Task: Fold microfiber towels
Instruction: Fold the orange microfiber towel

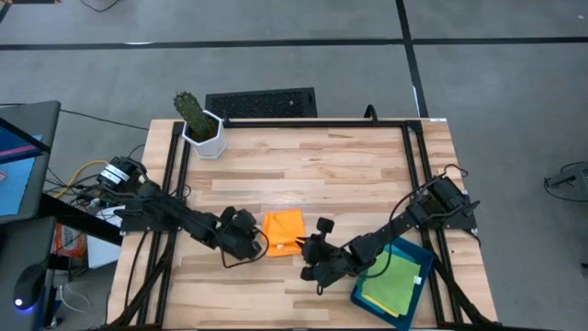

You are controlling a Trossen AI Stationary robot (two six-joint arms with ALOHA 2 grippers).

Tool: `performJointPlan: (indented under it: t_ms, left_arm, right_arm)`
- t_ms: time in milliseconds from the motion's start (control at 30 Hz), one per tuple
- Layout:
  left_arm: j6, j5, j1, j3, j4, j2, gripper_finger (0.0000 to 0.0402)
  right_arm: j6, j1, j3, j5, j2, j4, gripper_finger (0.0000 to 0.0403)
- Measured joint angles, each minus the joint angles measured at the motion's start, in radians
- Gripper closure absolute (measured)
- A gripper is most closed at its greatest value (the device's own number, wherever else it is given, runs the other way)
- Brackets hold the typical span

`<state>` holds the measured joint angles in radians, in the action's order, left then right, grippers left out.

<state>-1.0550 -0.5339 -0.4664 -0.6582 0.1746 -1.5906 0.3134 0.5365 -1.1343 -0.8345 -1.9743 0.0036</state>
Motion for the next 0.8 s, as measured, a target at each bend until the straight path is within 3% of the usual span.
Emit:
performJointPlan:
  t_ms: [233,533,667,800]
  left_arm:
    - [0.050,0.028,0.028,0.000,-0.057,0.000,0.0360]
    - [0.286,0.034,0.129,0.000,-0.396,0.000,0.0369]
    - [0.397,0.110,0.207,0.000,-0.531,0.000,0.0369]
    - [0.427,0.187,0.251,-0.025,-0.494,0.016,0.0370]
  right_arm:
    - [-0.004,0.000,0.000,0.000,0.000,-0.003,0.0337]
    - [-0.005,0.007,0.000,-0.004,0.000,-0.003,0.0337]
    - [0.013,0.013,0.000,-0.008,0.000,-0.003,0.0337]
    - [0.022,0.007,0.001,-0.010,0.000,0.018,0.0337]
